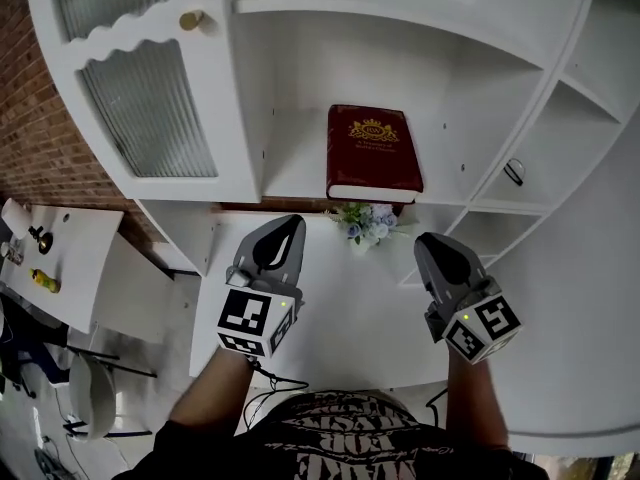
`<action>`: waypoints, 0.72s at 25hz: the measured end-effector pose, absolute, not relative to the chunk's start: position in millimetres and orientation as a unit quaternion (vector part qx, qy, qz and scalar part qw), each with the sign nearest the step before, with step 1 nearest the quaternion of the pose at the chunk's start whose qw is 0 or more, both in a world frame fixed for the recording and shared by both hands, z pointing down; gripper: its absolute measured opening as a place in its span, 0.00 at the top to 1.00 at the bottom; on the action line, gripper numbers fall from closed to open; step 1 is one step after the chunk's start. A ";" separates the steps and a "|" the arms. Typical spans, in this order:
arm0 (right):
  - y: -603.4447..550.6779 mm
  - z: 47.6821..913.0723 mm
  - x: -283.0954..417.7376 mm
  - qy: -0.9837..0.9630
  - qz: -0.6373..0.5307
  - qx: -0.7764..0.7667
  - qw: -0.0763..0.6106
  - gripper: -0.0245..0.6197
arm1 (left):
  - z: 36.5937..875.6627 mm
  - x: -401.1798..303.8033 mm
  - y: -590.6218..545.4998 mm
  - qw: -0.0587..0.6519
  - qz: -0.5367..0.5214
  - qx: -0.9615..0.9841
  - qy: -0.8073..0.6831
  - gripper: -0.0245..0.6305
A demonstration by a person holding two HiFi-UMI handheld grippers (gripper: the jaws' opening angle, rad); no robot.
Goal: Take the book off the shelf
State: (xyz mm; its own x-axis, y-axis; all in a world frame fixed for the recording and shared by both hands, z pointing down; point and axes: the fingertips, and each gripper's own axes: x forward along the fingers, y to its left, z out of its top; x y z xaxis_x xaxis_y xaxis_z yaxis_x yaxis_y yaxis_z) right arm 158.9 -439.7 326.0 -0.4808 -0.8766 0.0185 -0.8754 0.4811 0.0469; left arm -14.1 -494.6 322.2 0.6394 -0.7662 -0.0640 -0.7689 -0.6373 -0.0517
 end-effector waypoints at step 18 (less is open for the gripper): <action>-531.4 342.8 190.6 -0.887 0.040 0.459 0.015 0.59 | 335.6 46.7 -549.4 0.003 -0.051 -0.897 0.439 0.70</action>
State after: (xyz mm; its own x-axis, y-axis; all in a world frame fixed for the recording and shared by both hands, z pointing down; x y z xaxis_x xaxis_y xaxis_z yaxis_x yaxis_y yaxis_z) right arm 190.6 -531.4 342.8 -0.5777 -0.8138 0.0633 -0.8161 0.5749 -0.0583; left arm 46.7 -549.4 335.6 0.6094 -0.7879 0.0889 -0.7872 -0.6146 -0.0507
